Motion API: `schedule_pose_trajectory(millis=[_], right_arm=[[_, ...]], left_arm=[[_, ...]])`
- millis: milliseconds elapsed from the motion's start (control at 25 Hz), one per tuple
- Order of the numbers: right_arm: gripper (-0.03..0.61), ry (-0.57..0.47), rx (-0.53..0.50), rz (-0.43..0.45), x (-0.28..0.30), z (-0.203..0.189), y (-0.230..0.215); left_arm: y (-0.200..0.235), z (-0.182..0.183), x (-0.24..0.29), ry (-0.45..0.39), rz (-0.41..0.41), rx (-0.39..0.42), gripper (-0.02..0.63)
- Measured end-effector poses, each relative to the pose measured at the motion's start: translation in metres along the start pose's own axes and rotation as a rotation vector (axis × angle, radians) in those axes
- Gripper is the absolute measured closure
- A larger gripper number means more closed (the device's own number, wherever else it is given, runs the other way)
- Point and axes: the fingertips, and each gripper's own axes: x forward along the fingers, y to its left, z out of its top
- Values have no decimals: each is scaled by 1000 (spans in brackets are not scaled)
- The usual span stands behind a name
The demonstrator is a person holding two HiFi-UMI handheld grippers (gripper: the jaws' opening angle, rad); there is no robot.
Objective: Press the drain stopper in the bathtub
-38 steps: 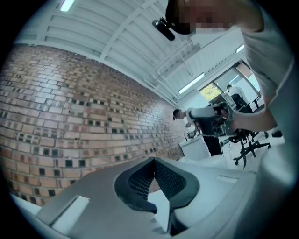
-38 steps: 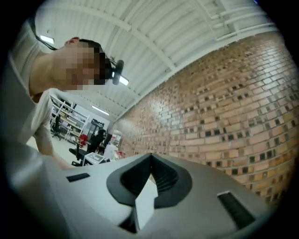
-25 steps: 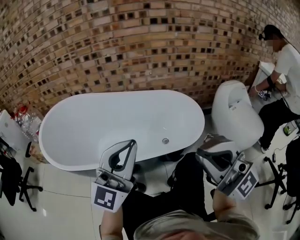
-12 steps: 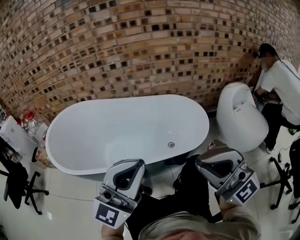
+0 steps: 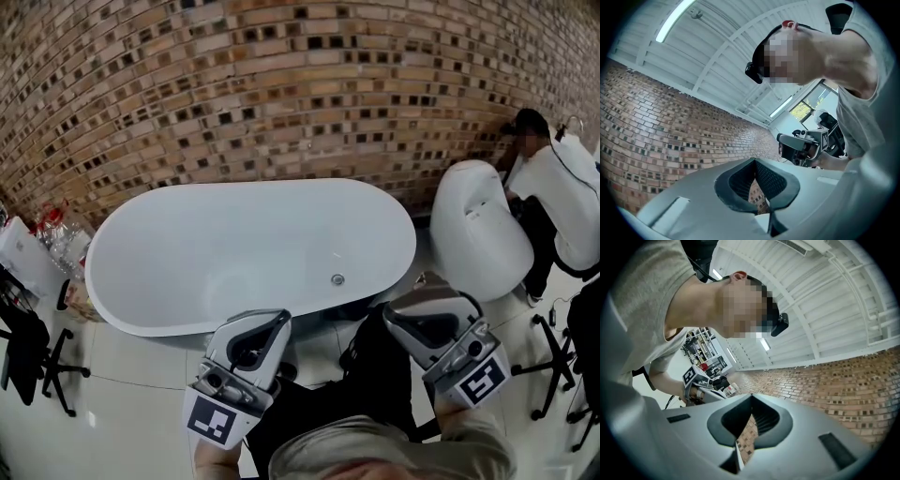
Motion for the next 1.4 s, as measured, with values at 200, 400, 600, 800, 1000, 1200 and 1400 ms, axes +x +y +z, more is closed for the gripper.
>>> schedule_pose_trajectory(millis=[200, 400, 600, 800, 1000, 1200, 1400], right_arm=[[577, -1, -4, 13, 1, -3, 6], [577, 10, -5, 24, 7, -6, 9], [577, 10, 0, 35, 6, -9, 11], [577, 15, -4, 42, 6, -8, 11], [577, 15, -17, 49, 7, -10, 13], [577, 20, -25, 52, 7, -11, 17], [577, 26, -30, 58, 9, -12, 19]], left_arm=[[-1, -1, -2, -7, 2, 5, 606], [-1, 2, -3, -10, -9, 14, 606], [-4, -1, 0, -7, -13, 16, 606], [-7, 0, 1, -7, -19, 16, 606], [-9, -1, 2, -8, -28, 23, 606], [-13, -2, 1, -8, -35, 30, 606], [-13, -2, 1, -6, -34, 31, 606]])
